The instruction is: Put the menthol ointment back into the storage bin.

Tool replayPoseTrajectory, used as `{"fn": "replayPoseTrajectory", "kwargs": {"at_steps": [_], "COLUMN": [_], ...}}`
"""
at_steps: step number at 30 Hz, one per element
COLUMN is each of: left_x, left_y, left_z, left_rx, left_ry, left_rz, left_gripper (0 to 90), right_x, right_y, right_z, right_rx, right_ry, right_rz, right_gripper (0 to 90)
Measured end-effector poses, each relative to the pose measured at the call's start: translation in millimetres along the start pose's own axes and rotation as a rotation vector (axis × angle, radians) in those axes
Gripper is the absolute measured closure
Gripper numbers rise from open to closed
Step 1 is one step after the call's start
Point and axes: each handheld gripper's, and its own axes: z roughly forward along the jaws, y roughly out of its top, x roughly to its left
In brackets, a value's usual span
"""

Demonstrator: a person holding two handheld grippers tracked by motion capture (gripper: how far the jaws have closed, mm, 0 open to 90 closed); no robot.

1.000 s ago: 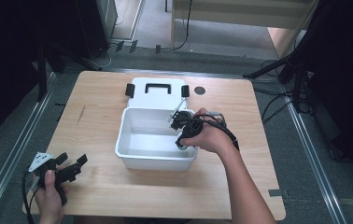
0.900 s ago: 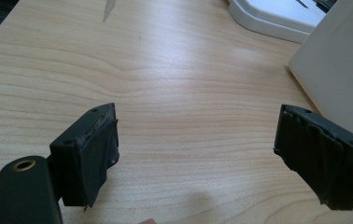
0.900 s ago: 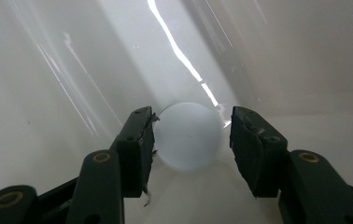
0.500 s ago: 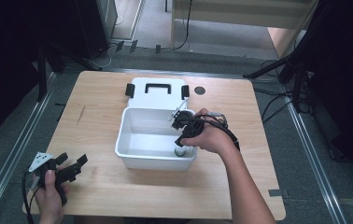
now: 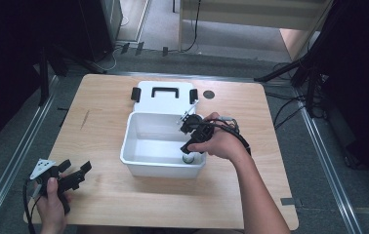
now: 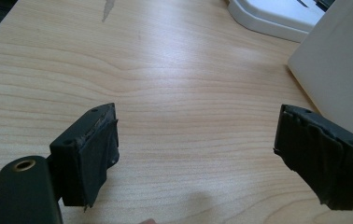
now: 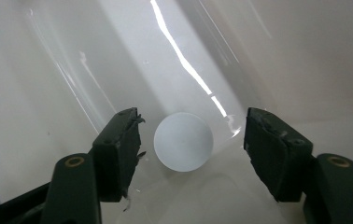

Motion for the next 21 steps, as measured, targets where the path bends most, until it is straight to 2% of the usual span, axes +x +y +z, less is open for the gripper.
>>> {"fn": "replayPoseTrajectory", "kwargs": {"at_steps": [14,21], "left_x": [-0.1,-0.2], "left_y": [0.0,0.0], "left_z": [0.0,0.1], "left_rx": [0.001,0.001], "left_ry": [0.001,0.002], "left_rz": [0.001,0.002], "left_gripper": [14.5,14.5], "right_x": [-6.6,-12.8], "right_y": [-10.6,-23.7], "right_z": [-39.0,-53.2], "right_rx": [-0.123,-0.144], "right_ry": [-0.017,-0.043], "right_rz": [0.032,0.062], "right_gripper": [30.4,27.8]}}
